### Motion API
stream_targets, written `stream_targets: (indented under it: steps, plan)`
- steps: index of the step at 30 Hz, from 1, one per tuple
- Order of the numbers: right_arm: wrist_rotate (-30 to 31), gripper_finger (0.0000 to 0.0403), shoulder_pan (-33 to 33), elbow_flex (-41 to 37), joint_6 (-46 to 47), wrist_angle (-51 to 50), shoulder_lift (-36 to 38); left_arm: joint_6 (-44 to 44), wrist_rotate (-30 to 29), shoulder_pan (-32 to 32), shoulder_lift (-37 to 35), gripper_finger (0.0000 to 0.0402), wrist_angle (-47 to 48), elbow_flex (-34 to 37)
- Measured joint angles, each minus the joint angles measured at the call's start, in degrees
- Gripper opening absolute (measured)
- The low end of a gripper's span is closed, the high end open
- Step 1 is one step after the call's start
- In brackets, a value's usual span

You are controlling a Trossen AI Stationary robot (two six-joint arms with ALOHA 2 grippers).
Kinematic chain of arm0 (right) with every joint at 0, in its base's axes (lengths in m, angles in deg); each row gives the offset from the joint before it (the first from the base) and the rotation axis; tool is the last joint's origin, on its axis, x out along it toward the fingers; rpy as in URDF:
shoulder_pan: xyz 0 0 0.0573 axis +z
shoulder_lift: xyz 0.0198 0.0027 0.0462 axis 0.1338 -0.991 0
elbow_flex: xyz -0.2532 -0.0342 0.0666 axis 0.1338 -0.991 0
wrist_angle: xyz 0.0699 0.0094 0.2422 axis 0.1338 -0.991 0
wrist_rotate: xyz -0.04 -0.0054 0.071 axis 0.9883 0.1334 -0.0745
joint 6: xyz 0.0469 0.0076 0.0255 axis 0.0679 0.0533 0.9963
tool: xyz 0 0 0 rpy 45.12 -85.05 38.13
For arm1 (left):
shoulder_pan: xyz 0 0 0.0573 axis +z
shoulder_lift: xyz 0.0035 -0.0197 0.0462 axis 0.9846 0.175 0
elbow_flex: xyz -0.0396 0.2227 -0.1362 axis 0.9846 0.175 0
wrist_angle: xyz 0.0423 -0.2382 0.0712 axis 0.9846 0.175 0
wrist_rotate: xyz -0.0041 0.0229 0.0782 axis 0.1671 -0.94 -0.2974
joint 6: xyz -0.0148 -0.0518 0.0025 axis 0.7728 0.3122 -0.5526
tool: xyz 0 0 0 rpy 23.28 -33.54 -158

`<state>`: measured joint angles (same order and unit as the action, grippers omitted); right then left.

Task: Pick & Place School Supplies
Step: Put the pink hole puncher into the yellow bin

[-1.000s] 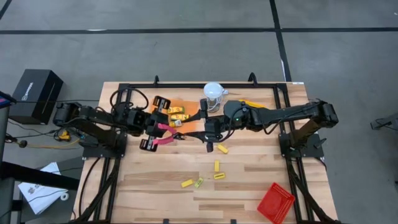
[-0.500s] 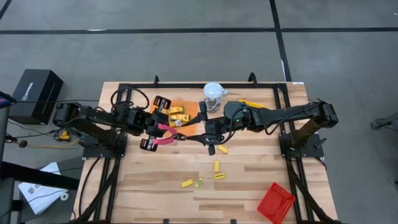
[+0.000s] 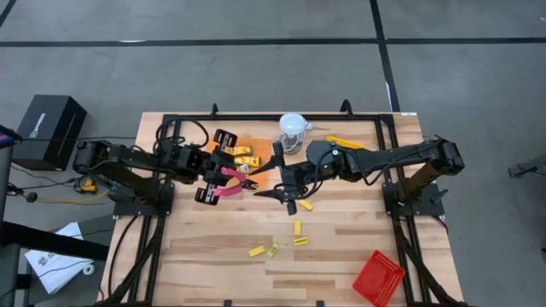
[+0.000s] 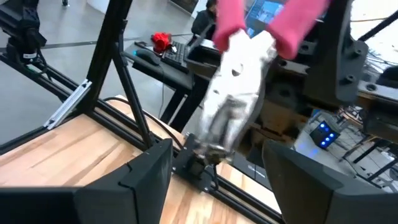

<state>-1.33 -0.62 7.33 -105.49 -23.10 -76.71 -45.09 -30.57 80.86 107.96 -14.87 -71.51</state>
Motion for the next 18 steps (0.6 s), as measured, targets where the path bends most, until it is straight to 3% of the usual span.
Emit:
stream_targets:
  steps: [18]
  plan:
    - [-4.5,0.0241,0.0,1.7,1.9,2.0,0.0,2.6,1.4,1.1,0.5,0.0032,1.1,0.0]
